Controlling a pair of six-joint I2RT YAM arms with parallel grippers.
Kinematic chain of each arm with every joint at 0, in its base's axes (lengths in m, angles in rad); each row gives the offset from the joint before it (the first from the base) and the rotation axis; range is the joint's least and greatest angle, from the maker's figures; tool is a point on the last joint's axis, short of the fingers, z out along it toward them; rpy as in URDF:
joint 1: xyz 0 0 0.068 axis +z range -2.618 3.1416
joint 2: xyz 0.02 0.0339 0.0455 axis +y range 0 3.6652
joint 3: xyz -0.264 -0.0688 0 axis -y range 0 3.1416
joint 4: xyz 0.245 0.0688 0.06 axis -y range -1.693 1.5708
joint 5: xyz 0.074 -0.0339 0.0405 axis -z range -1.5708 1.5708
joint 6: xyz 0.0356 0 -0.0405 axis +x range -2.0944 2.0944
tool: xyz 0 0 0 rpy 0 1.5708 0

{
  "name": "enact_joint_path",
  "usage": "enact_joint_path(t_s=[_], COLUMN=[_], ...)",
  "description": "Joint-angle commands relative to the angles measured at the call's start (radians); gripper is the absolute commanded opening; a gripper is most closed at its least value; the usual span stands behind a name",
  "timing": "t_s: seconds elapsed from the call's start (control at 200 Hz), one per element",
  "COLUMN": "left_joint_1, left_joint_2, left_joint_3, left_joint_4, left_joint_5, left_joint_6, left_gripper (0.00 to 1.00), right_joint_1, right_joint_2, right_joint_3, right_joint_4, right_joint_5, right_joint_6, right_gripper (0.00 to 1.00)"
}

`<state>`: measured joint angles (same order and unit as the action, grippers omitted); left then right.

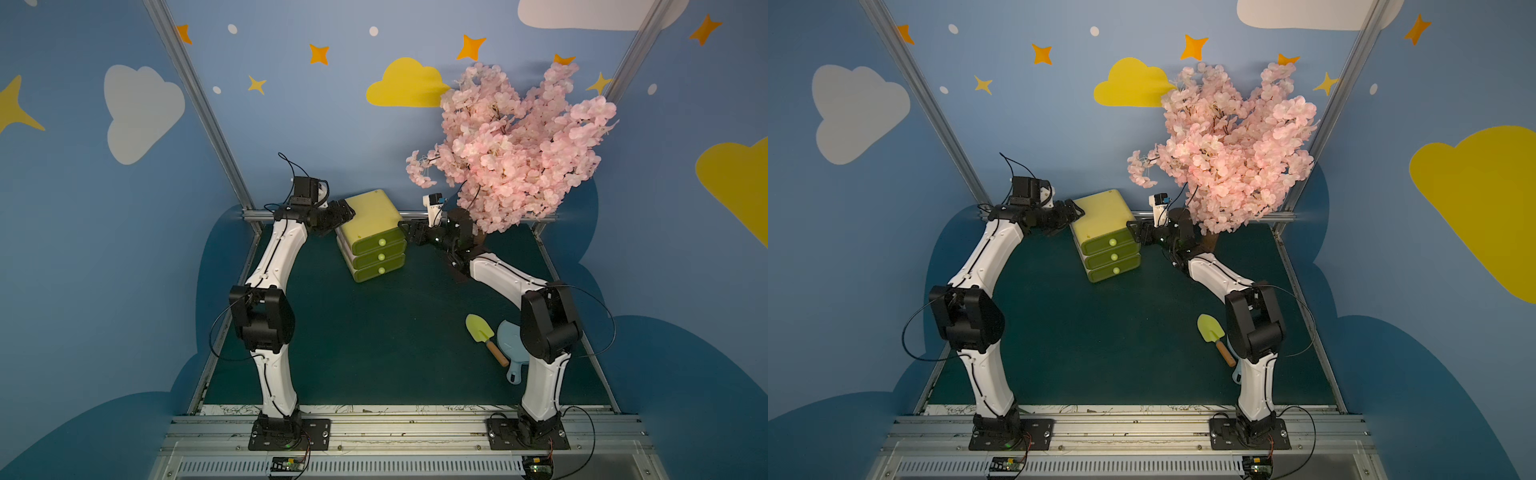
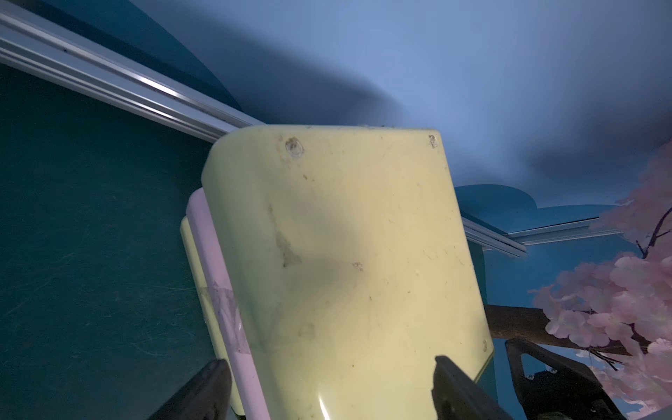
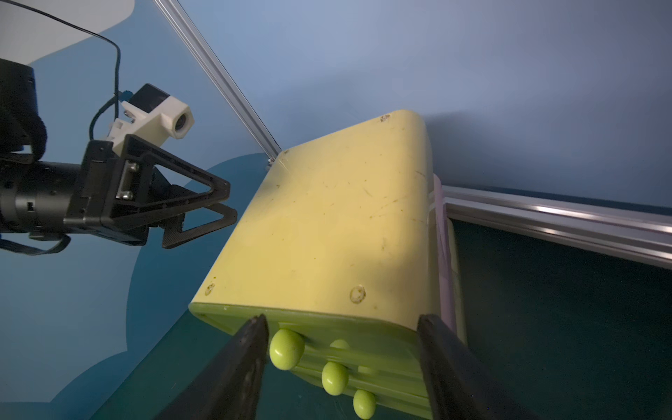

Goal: Place the plugs into the drawer by color
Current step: Adjust the storage box at the center of the board.

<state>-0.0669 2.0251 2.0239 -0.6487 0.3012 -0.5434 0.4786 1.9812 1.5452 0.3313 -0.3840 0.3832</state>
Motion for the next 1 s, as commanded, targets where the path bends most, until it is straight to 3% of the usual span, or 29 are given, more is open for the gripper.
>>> enact_joint_path(t_s=[0.0,0.36,0.996], left_joint_1=[0.005,-0.003,-0.030], left_joint_2=[0.031,0.099,0.062], left_joint_3=[0.029,0.045,0.021], left_joint_4=[-0.020,-0.012,-0.019], left_joint_5=[0.049,0.108,0.150], left_joint_6=[-0.009,-0.018,-0.020], left_gripper=[0.88,0.87,0.87], right_joint_1=[-0.008,0.018,0.102], right_joint_2=[0.035,0.084,-0.058], right_joint_3=[0.049,0.102,-0.092], right_joint_4=[-0.034,-0.046,-0.006], right_joint_5=[-0.031,-0.105,-0.111], right_joint_6=[-0.004,0.014,0.046], right_gripper=[0.71,0.72,0.66])
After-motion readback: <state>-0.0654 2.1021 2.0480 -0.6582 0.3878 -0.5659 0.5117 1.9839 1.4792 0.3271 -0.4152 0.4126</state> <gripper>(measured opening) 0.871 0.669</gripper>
